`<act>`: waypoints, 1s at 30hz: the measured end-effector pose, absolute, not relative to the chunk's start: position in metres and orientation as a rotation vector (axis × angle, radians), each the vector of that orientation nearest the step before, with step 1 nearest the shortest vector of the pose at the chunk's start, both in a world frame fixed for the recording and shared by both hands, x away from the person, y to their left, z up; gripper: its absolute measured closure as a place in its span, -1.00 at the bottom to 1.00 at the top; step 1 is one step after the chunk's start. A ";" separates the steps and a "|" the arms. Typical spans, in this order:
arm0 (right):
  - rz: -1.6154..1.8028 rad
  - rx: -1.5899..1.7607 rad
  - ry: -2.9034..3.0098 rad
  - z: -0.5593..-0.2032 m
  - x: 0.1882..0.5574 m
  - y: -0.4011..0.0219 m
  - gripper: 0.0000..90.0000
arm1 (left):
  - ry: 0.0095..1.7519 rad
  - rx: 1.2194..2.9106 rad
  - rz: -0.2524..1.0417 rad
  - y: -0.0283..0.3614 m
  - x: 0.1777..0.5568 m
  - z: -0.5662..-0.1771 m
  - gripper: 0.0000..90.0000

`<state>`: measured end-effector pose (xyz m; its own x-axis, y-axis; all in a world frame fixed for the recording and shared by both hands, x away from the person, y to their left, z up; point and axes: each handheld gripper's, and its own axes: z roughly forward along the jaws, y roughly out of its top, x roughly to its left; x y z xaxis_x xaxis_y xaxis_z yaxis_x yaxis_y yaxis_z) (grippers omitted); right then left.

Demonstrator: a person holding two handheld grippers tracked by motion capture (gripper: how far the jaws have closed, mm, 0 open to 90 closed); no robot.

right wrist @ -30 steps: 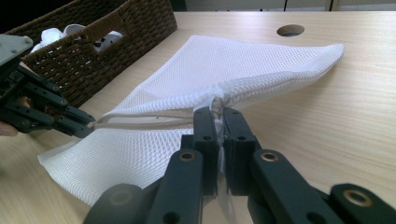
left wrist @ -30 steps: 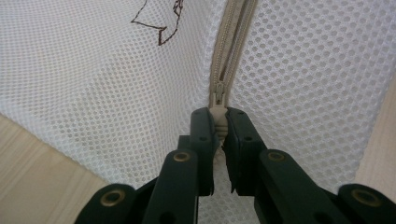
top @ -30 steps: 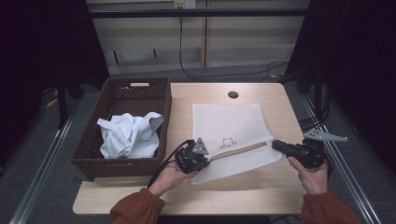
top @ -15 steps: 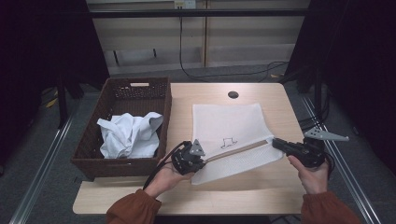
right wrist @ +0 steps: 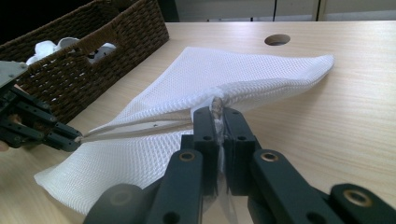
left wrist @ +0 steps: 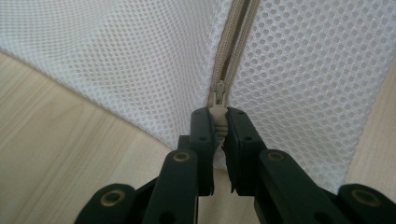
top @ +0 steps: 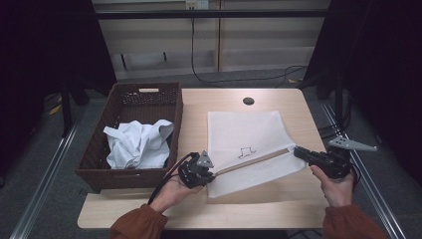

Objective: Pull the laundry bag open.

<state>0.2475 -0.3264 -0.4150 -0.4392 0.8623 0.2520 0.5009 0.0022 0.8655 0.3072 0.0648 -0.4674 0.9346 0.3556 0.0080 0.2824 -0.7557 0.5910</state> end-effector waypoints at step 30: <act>1.390 1.426 1.888 -0.410 0.239 -0.348 0.91 | 0.440 2.545 0.157 0.061 0.300 -0.480 0.83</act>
